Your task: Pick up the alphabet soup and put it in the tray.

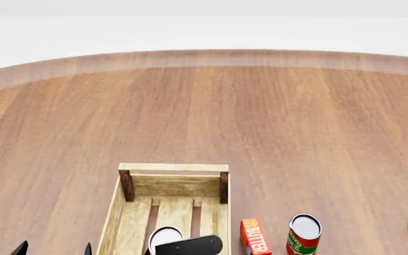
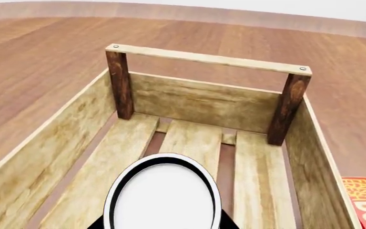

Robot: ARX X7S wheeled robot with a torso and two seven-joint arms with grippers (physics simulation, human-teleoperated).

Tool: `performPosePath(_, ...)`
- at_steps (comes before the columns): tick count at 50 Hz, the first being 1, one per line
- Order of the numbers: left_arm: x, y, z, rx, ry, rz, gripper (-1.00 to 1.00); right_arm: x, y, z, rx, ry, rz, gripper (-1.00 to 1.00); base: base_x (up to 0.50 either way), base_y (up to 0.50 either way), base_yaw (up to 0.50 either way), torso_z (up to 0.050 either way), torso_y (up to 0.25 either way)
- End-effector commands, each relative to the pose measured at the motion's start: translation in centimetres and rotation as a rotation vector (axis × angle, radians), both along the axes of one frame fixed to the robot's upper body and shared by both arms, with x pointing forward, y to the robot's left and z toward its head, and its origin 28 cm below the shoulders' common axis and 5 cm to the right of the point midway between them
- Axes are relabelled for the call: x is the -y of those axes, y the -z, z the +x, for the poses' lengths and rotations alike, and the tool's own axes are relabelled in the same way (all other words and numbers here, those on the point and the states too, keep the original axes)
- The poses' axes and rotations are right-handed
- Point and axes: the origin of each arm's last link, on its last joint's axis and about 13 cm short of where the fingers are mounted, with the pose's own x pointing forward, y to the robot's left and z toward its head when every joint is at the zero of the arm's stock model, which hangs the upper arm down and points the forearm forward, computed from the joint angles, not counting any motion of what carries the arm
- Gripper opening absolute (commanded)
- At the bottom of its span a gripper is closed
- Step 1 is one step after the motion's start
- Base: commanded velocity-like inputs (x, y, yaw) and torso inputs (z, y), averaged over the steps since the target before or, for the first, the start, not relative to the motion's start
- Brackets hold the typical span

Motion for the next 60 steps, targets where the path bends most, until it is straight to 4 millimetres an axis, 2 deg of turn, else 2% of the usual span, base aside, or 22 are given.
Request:
performPosePath(1,0.0,0.0,0.0,0.0,0.0,-0.001,1.0,0.0,0.3,-0.3,-0.01,-0.025,-0.031,-1.0,0.0,0.0,0.0,0.0,0.0)
performPosePath(12,0.0,0.0,0.0,0.0,0.0,-0.001,1.0,0.0,0.4,-0.4,-0.013,-0.032,-0.024,-1.0,0.0,0.0,0.0,0.0,0.0)
performPosePath(13,0.0,0.0,0.0,0.0,0.0,-0.001,1.0,0.0,0.4,-0.4,-0.024,-0.031,-0.014,1.0,-0.01,0.0,0.0,0.0,0.0)
performPosePath(30,0.0,0.0,0.0,0.003,-0.001,0.002,1.0,-0.1,0.2,-0.3,0.001,-0.028,-0.019,1.0,0.0,0.0,0.0,0.0,0.0)
performPosePath(49,0.1,-0.1,-0.1,0.018,0.007,0.019,1.0,-0.5,-0.4,-0.1,0.114,0.007,-0.004,1.0,0.0,0.0,0.0,0.0,0.0)
performPosePath(60,0.2,-0.2,-0.3,0.037,0.016,0.033,1.0,-0.6,-0.9,-0.8,0.192,0.003,-0.013,1.0,0.0,0.0,0.0,0.0,0.0)
